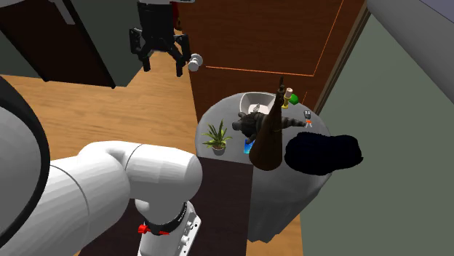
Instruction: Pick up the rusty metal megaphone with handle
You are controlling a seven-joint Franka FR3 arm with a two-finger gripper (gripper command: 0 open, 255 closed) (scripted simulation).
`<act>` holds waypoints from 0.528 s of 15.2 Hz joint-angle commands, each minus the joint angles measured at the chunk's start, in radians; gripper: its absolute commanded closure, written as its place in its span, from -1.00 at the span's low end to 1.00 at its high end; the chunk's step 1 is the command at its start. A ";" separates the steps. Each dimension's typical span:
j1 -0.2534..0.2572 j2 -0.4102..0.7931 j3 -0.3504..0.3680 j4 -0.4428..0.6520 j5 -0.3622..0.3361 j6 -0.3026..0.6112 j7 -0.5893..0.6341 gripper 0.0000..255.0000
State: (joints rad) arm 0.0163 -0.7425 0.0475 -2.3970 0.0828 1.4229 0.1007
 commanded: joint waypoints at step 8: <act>-0.055 0.033 -0.140 -0.026 -0.147 0.096 -0.187 -1.00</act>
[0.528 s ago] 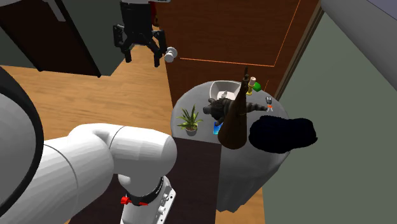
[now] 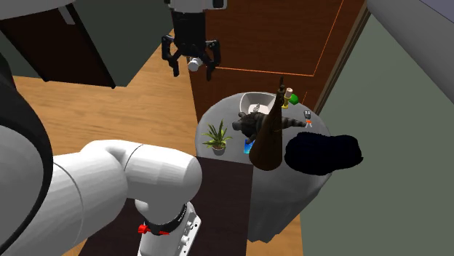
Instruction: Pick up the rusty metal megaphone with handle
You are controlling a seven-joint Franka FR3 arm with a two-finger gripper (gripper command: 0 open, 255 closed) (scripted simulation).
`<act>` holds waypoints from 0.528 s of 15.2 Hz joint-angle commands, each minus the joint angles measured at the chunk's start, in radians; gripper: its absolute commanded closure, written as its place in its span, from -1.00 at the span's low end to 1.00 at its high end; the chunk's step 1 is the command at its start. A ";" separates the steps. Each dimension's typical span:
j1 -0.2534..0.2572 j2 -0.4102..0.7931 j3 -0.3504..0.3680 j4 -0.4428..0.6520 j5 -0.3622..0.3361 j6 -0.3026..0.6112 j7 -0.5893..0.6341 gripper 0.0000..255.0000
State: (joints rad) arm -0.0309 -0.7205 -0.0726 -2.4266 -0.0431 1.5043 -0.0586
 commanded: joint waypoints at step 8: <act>-0.059 0.127 -0.180 0.045 -0.148 0.153 -0.231 -1.00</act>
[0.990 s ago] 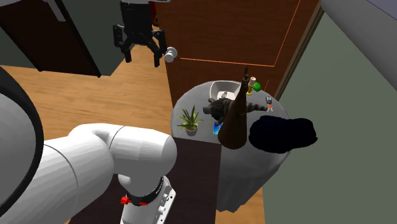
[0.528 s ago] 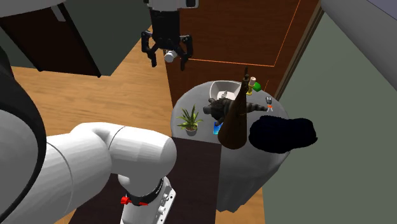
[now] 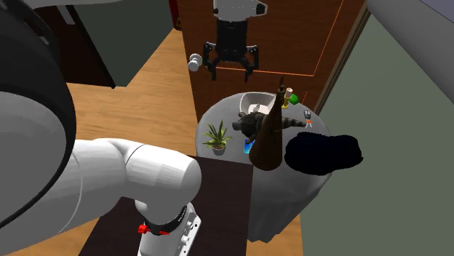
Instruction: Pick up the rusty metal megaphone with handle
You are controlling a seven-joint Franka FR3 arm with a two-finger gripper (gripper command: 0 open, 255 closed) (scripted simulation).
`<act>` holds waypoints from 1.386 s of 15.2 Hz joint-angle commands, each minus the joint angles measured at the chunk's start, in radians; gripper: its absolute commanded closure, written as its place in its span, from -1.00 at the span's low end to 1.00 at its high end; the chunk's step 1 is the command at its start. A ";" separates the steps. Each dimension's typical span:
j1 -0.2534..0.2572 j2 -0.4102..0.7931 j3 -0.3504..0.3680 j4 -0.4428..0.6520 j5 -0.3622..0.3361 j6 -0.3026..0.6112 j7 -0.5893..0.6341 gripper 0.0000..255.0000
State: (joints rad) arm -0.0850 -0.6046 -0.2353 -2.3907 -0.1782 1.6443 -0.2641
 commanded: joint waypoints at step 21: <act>-0.035 0.341 -0.263 0.134 -0.044 0.324 -0.336 -1.00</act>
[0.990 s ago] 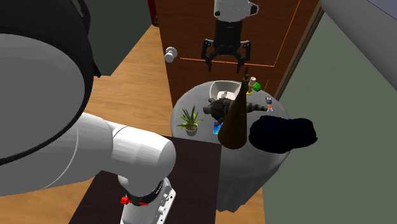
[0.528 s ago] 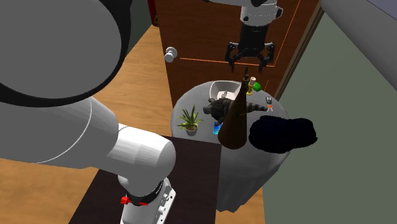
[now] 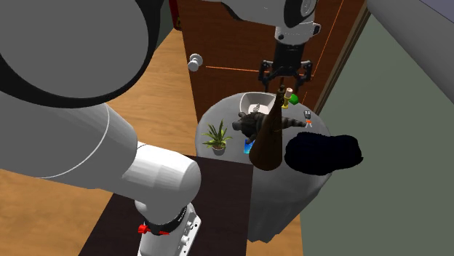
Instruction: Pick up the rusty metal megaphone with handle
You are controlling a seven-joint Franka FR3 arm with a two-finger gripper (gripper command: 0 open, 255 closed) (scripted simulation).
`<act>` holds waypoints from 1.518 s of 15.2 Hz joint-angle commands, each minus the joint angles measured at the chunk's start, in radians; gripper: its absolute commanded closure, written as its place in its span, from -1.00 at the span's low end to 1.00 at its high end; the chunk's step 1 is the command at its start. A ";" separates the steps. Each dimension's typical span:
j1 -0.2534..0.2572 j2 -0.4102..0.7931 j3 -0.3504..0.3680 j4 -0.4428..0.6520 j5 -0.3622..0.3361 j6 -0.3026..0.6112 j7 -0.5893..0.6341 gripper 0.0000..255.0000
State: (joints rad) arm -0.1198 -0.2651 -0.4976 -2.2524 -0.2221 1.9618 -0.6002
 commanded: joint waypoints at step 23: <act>0.004 -0.034 0.021 0.127 0.002 -0.158 -0.005 1.00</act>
State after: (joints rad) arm -0.1163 -0.2949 -0.4794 -2.1423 -0.2198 1.8190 -0.6047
